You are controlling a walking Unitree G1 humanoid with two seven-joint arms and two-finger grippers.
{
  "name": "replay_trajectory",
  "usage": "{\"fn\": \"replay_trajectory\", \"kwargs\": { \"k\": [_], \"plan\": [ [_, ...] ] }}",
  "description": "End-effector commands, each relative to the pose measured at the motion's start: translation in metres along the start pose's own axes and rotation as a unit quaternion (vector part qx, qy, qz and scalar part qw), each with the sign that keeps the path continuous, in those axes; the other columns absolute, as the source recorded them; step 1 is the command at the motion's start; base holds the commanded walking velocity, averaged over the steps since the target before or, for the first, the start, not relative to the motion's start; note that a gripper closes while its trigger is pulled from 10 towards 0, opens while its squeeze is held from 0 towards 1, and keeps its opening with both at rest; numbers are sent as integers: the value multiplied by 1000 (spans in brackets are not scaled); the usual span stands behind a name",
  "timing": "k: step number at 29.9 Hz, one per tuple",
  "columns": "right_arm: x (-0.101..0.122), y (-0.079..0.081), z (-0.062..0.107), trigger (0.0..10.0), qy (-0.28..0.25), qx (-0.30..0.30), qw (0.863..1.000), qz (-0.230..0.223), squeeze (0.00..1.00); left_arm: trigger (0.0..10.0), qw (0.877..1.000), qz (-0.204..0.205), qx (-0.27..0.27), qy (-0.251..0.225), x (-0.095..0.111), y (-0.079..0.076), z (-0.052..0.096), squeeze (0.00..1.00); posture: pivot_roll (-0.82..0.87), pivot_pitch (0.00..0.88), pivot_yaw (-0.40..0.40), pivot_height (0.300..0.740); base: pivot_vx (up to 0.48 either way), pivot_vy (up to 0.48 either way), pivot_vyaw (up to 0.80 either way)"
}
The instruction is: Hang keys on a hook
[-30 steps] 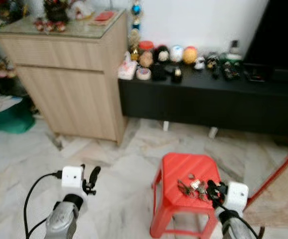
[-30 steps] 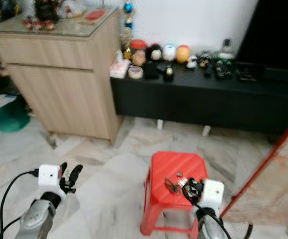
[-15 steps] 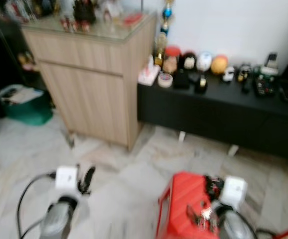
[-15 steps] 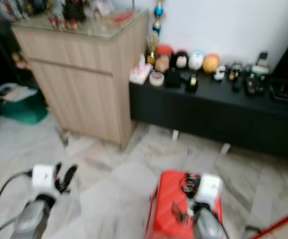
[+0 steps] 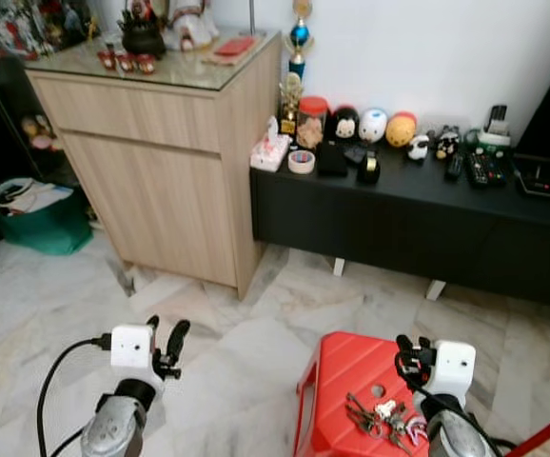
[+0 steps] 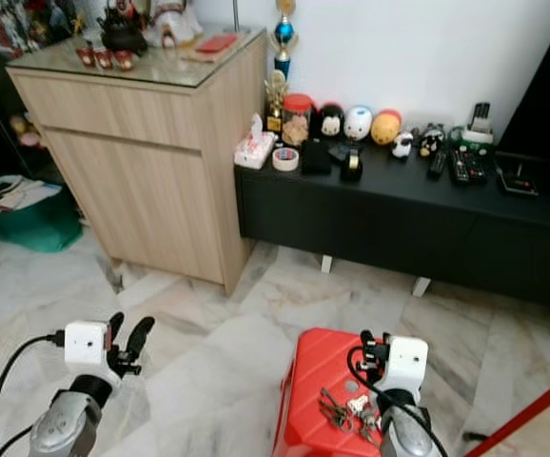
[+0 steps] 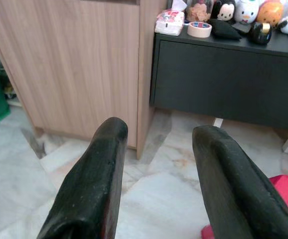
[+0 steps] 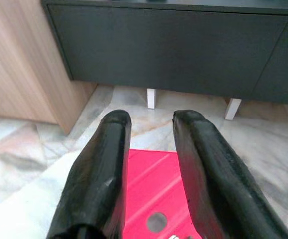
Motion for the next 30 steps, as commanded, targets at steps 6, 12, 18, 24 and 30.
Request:
{"fn": "replay_trajectory", "kwargs": {
  "k": [6, 12, 18, 24, 30],
  "plan": [
    [-5, -2, -4, 10000, 25, 12, 999, 32, 0, 10000, 999, 45, -10, 12, -1, -2, -5, 0, 65, 0, -30, 723, 0, 0, 0],
    [4, 4, -8, 10000, 7, 39, 997, 70, 0, 10000, 998, 45, -38, 21, 1, -5, -9, 0, 54, 0, -16, 693, 0, 0, 0],
    [11, -2, -12, 10000, 0, 14, 999, 38, 0, 10000, 999, 38, -9, 10, 7, 8, -12, 0, 51, 0, -19, 658, 0, 0, 0],
    [11, -4, -10, 10000, -8, 1, 1000, 25, 0, 10000, 1000, 21, -3, 10, 6, 7, -8, 0, 60, 0, -32, 630, 0, 0, 0],
    [12, -11, -11, 10000, -5, -10, 1000, 22, 0, 10000, 999, 21, 5, 31, -5, 7, -4, 0, 67, 0, -44, 630, 0, 0, 0]
  ]
}}
Point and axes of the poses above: a point about 5 cm out from each wrist's last joint towards the gripper, its own z axis pointing back from the gripper into the wrist, its own x axis along the axis of the wrist's last joint, y = z × x, the point moved 5 cm from there along -z, pointing out of the wrist towards the gripper, and after that the axes turned 7 degrees about z, right-handed, at the moved point
